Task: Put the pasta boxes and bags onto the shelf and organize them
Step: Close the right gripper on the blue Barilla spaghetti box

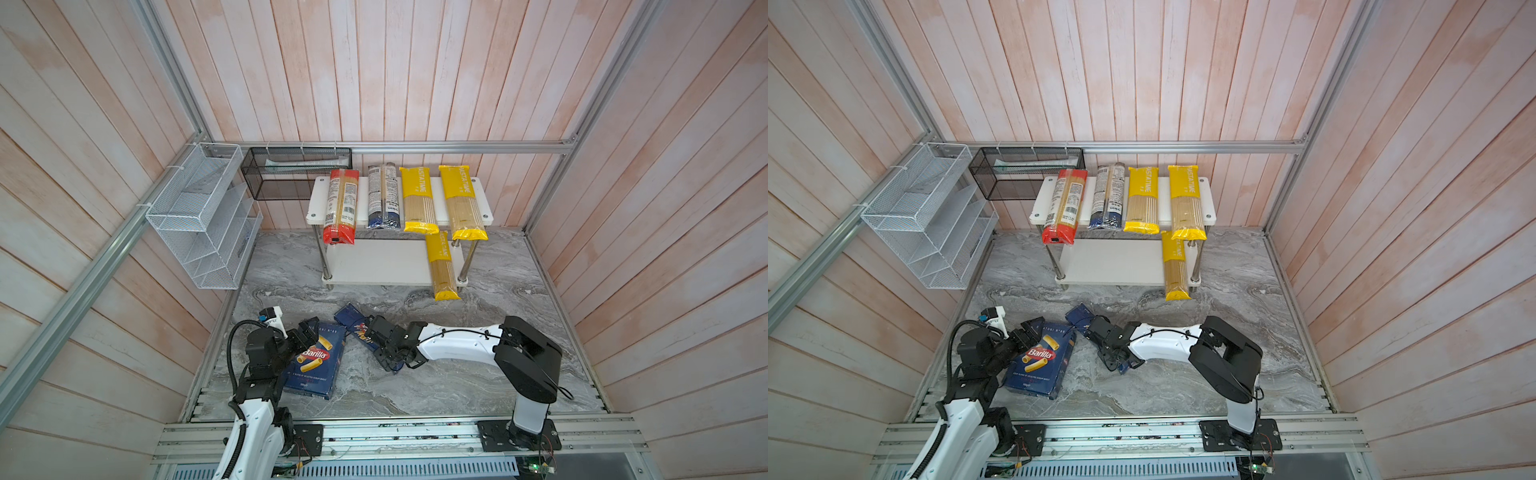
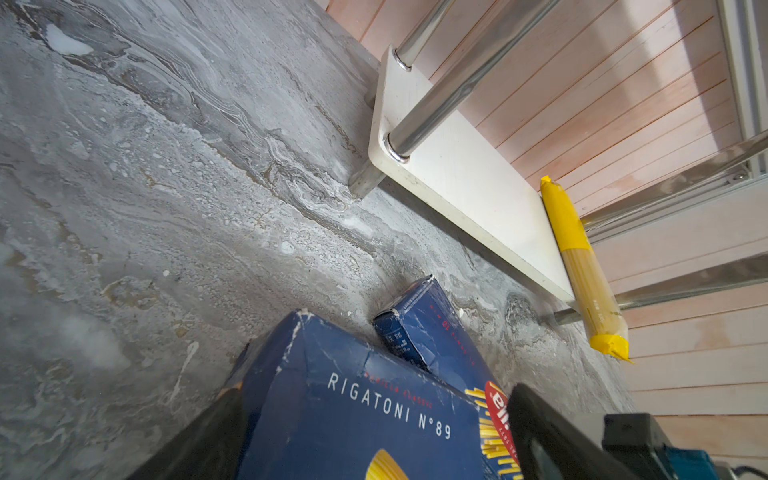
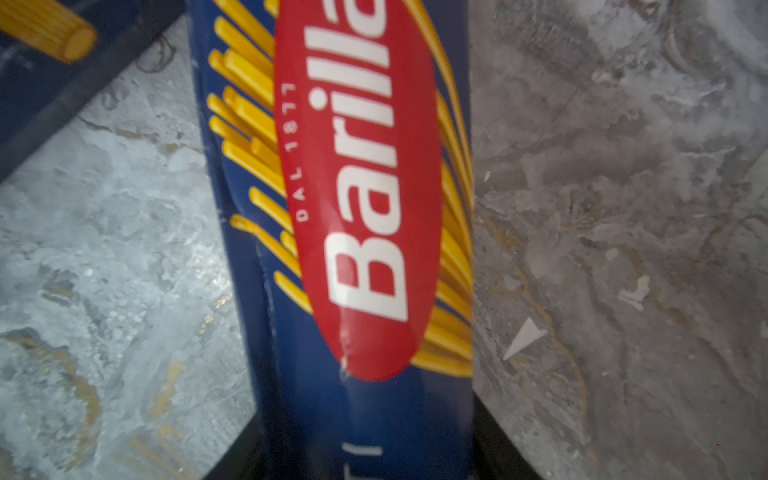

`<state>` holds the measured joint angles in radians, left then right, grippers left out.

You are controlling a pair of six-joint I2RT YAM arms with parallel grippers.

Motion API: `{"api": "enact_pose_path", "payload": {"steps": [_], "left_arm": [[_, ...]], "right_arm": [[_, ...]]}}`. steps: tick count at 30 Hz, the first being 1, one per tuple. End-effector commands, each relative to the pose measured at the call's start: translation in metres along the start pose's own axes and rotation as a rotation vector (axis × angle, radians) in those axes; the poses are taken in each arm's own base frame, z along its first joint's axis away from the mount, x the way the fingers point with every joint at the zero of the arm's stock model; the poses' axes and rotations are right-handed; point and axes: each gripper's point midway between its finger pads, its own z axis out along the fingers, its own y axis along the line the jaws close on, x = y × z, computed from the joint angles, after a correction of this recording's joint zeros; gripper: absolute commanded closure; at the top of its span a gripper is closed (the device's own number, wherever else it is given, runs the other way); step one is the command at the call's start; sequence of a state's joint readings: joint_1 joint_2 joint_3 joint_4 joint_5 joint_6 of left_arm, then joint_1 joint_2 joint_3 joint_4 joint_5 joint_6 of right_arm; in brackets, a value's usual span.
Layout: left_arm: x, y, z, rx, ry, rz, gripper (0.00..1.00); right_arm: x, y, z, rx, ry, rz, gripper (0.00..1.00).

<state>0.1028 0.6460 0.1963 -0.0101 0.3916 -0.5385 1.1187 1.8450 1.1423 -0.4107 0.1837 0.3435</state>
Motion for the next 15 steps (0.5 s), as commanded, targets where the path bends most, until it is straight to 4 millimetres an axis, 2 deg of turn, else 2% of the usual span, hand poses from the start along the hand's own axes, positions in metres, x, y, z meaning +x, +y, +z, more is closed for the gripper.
{"api": "enact_pose_path", "payload": {"steps": [1, 15], "left_arm": [[0.012, -0.001, 0.0, 0.021, 0.039, -0.001, 0.01], [0.009, -0.006, 0.008, 0.061, 0.048, 0.018, 0.0]], "right_arm": [[-0.002, -0.004, -0.008, 0.011, -0.042, 0.063, 0.5], [-0.009, -0.015, -0.033, 0.011, -0.156, 0.167, 0.69]]}}
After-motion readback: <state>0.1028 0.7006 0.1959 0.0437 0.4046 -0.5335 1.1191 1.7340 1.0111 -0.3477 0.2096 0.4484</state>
